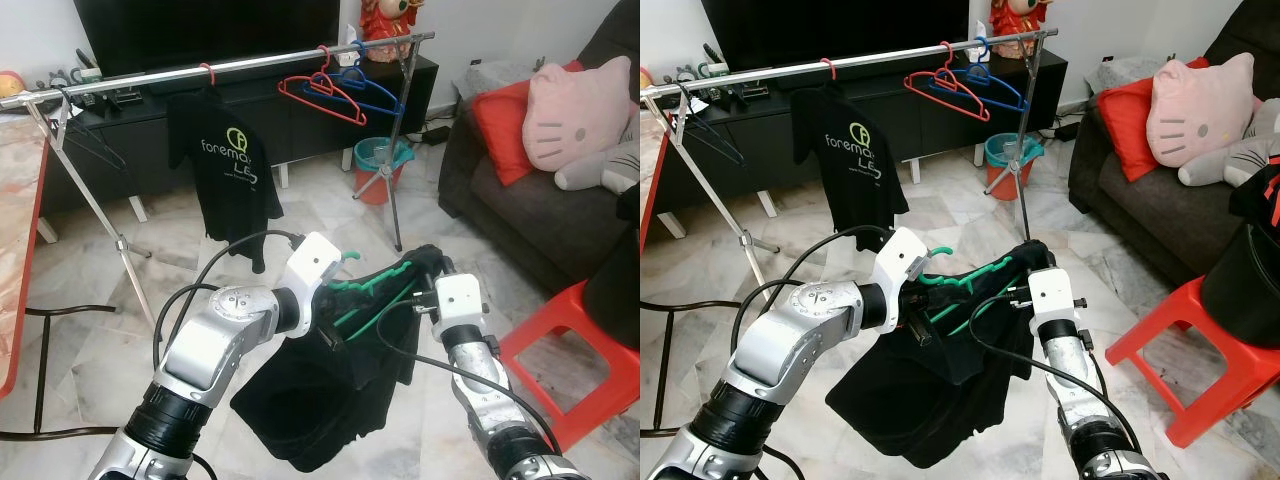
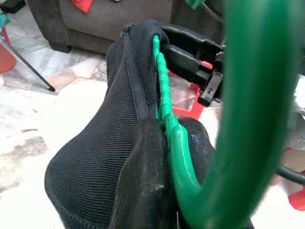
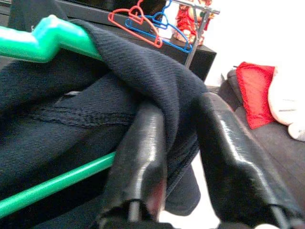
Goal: Hang hanger
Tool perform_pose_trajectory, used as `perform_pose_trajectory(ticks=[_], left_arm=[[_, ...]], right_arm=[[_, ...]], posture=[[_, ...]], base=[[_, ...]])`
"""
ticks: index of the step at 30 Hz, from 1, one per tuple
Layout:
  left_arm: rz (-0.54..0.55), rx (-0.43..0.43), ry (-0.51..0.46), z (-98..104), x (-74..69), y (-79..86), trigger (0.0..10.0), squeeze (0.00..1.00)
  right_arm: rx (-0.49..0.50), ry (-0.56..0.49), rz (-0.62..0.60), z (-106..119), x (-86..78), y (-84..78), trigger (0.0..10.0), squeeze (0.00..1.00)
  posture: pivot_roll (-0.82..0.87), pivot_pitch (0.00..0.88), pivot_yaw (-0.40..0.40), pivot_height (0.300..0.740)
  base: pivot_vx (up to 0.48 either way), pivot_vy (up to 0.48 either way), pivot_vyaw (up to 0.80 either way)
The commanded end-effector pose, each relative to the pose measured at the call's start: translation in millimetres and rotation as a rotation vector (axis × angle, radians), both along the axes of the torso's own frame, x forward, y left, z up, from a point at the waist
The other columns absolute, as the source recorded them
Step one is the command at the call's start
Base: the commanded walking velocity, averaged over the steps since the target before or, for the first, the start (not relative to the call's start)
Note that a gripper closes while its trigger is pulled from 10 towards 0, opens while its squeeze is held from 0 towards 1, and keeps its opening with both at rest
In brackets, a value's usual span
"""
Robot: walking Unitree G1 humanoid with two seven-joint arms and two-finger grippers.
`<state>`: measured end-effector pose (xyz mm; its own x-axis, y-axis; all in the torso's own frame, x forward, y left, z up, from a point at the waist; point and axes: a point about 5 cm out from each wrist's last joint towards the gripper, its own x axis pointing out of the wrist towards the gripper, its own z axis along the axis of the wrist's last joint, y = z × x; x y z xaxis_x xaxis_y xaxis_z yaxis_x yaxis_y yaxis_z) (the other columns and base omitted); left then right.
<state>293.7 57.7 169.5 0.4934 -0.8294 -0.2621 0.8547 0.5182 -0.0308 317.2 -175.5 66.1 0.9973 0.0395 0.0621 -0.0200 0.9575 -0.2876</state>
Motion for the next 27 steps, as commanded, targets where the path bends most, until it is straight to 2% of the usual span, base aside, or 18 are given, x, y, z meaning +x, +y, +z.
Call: perform_pose_trajectory(ticks=[1,18,21,22,27], left_arm=[[-0.021,-0.017,-0.058,12,-1.0,0.2,10.0,0.0],[-0.043,0.047,-0.074,7,-2.0,18.6,10.0,0.0],[-0.077,0.106,-0.076,0,-4.7,29.4,10.0,0.0],[-0.106,0.175,-0.064,-10,-7.9,40.7,10.0,0.0],[-0.125,0.326,-0.058,-28,-10.7,65.9,10.0,0.0]], right_arm=[[0.0,0.023,-0.048,-1,1.7,-8.0,0.0,0.0],[-0.028,0.056,-0.048,-4,2.7,-11.0,0.0,0.0],[-0.035,0.063,-0.046,-4,3.1,-11.5,0.0,0.0],[-0.041,0.071,-0.044,-5,3.1,-12.7,0.0,0.0],[-0.048,0.088,-0.035,-6,3.0,-13.8,0.0,0.0]], posture=[[0.08,0.0,-0.02,0.74],[0.08,0.0,-0.024,0.74],[0.08,0.0,-0.024,0.74],[0.08,0.0,-0.024,0.74],[0.08,0.0,-0.028,0.74]], base=[[0.0,0.0,0.0],[0.0,0.0,0.0],[0.0,0.0,0.0],[0.0,0.0,0.0],[0.0,0.0,0.0]])
